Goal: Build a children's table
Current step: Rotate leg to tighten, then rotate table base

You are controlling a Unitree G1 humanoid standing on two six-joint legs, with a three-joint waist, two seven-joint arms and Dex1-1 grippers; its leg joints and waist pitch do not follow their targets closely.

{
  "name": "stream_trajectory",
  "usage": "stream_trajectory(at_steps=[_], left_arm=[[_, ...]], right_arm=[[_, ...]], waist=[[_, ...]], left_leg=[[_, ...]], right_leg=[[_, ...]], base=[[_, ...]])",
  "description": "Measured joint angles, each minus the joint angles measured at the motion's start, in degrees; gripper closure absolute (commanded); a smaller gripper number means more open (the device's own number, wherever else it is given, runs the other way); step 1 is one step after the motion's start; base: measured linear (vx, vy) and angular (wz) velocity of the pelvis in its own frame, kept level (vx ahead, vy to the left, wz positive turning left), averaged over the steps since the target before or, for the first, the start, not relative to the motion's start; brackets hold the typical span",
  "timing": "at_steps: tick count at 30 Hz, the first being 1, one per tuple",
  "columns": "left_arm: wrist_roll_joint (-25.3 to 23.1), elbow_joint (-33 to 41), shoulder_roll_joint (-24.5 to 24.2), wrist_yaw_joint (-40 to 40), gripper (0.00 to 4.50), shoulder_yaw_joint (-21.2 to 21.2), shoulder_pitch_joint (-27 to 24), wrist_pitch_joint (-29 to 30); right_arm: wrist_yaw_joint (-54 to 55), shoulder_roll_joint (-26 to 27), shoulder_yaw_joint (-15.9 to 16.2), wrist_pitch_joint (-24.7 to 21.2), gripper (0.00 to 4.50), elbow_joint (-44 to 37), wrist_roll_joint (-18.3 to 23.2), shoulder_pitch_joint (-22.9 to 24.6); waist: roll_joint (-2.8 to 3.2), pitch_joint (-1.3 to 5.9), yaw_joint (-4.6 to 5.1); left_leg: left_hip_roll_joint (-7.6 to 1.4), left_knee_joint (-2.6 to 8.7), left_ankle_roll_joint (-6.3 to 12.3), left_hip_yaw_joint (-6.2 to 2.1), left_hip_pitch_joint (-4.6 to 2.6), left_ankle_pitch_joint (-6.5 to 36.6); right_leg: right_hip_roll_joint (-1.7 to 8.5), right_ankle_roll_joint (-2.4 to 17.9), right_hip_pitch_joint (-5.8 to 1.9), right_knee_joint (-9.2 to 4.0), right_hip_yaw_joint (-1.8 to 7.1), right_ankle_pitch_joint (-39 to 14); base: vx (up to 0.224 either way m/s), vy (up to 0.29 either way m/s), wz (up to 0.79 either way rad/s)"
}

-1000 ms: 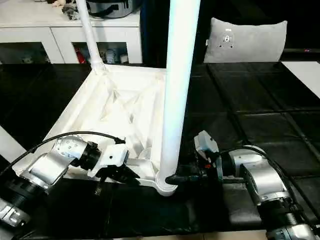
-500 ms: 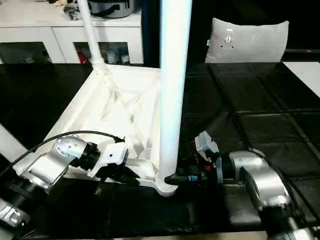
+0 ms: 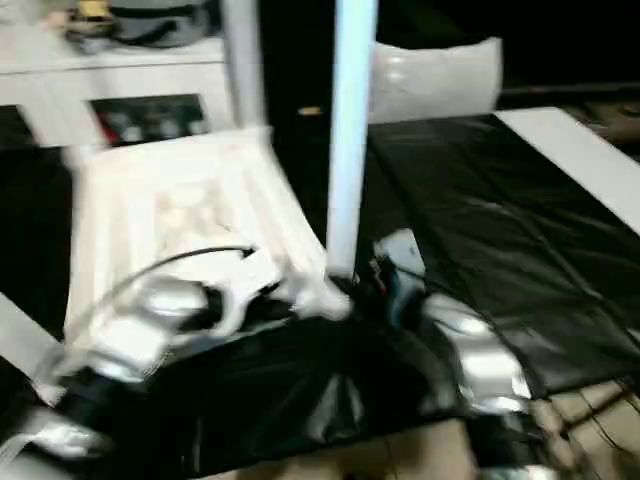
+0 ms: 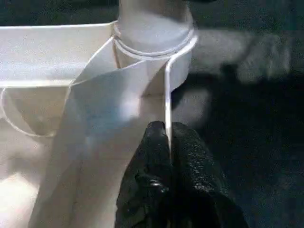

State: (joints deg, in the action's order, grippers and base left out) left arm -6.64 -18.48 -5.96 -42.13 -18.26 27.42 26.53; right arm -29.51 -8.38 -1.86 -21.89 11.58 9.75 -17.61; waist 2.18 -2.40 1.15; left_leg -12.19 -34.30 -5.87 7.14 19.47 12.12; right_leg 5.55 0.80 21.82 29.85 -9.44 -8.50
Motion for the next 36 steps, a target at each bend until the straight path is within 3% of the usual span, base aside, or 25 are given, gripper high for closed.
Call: stream_trajectory(at_steps=[1,2,5,7,11,14,16,20,25,27,30,32,33,36], left_arm=[[-0.34,-0.18,1.15,1.44,4.5,-0.08,0.12,0.29],[-0.36,-0.17,1.45,1.59,4.5,-0.11,0.14,0.41],[-0.32,0.09,1.46,1.5,4.5,-0.51,0.22,0.19],[-0.2,0.62,1.35,0.77,4.5,-1.53,0.21,-0.43],[0.37,2.2,-1.25,-2.95,4.5,-2.9,0.09,-3.16],[0.35,2.22,-1.66,-4.17,4.5,-3.08,0.09,-4.5],[0.27,2.02,-2.45,-4.73,4.5,-3.48,0.1,-5.89],[0.34,1.91,-3.99,-5.88,4.5,-3.57,0.0,-7.76],[1.32,2.24,-5.18,-6.4,4.5,-2.95,-1.01,-9.13],[1.79,3.82,-5.93,-7.15,4.5,-2.22,-2.4,-9.03],[2.57,5.66,-6.05,-7.88,4.5,-1.75,-3.49,-7.68],[3.19,7.64,-6.02,-8.25,4.23,-1.14,-4.62,-6.35],[4.31,9.19,-6.01,-8.24,3.97,-0.11,-5.77,-5.77],[9.7,15.04,-4.31,-8.17,3.89,1.59,-8.49,-5.63]], right_arm=[[2.02,0.68,-0.35,-0.11,2.61,0.03,-0.17,-0.23],[2.43,0.67,-0.41,-0.02,2.27,-0.01,-0.14,-0.23],[2.83,0.74,-0.49,0.49,1.9,-0.35,-0.14,0.14],[2.94,0.81,-0.7,0.91,1.7,-0.35,-0.08,0.63],[-0.17,-1.74,-0.42,4.31,1.37,-1.63,0.63,3.17],[-1.94,-3.71,0.15,6.92,1.08,-1.76,-0.17,3.71],[-4.79,-5.24,-0.55,6.94,0.98,-2.88,1.78,4.41],[-11.64,-8.48,-2.47,6.23,0.58,-6.89,5.91,7.08],[-20.57,-14.77,-2.14,5.77,0.1,-11.85,9.47,11.85],[-22.49,-16.72,-2.35,3.32,0.03,-14.2,11.64,12.56],[-24.61,-16.83,-2.44,0.1,0.03,-16.9,15.38,12.61],[-25.28,-16.34,-2.52,-1.43,0.01,-18.26,17.25,12.55],[-25.48,-16.13,-2.66,-2.22,0.0,-18.91,18.07,12.55],[-25.74,-14.93,-1.97,-3.3,0.0,-19.87,19.44,12.22]], waist=[[-0.03,-0.02,0.43],[-0.01,0.0,0.58],[-0.01,0.01,0.47],[-0.01,0.01,-0.19],[-0.02,0.02,-2.52],[0.0,0.01,-4.07],[0.01,0.01,-4.7],[-0.01,0.0,-4.94],[-0.03,-0.02,-5.0],[0.0,0.0,-4.49],[0.03,0.02,-4.54],[0.04,0.01,-4.57],[0.03,0.0,-4.43],[-0.44,-0.27,-4.26]], left_leg=[[0.14,0.0,0.14,-0.1,0.07,0.08],[0.25,0.03,0.24,-0.09,0.2,0.14],[0.35,0.15,0.34,0.08,0.27,0.22],[0.41,0.16,0.34,0.1,0.51,0.23],[0.5,0.24,0.41,0.23,0.78,0.21],[0.34,0.42,0.45,0.31,0.78,0.15],[0.34,0.41,0.41,0.4,0.8,0.14],[0.31,0.38,0.39,0.58,0.76,0.12],[0.3,0.29,0.37,0.9,0.63,0.12],[0.3,0.3,0.34,1.06,0.54,0.14],[0.31,0.35,0.34,1.07,0.53,0.14],[0.31,0.36,0.35,1.11,0.55,0.13],[0.31,0.38,0.37,1.21,0.56,0.13],[0.29,0.39,0.37,1.27,0.66,0.13]], right_leg=[[0.22,0.0,0.01,0.01,0.01,0.0],[0.45,-0.03,0.0,0.1,0.0,0.02],[0.66,-0.04,0.09,0.38,0.06,0.11],[0.66,0.01,0.28,0.64,0.25,0.44],[0.68,0.11,1.28,2.17,0.85,0.62],[0.59,0.4,1.61,2.76,0.83,0.29],[0.64,0.46,1.79,3.09,0.89,0.07],[0.64,0.49,1.89,3.2,1.02,0.06],[0.68,0.2,1.87,3.18,1.24,0.0],[0.67,0.17,1.89,3.19,1.38,0.03],[0.66,0.16,1.93,3.19,1.41,0.03],[0.66,0.14,1.96,3.18,1.46,0.02],[0.66,0.13,2.04,3.19,1.57,0.01],[0.62,0.14,2.18,3.18,1.65,0.01]], base=[[0.0,0.0,0.0],[0.0,0.0,0.0],[0.0,0.0,0.0],[0.0,0.0,0.0],[0.0,0.0,0.0],[0.0,0.0,0.0],[0.0,0.0,0.0],[0.0,0.0,0.0],[0.0,0.0,0.0],[0.0,0.0,0.0],[0.0,0.0,0.0],[0.0,0.0,0.0],[0.0,0.0,0.0],[0.0,0.0,0.0]])
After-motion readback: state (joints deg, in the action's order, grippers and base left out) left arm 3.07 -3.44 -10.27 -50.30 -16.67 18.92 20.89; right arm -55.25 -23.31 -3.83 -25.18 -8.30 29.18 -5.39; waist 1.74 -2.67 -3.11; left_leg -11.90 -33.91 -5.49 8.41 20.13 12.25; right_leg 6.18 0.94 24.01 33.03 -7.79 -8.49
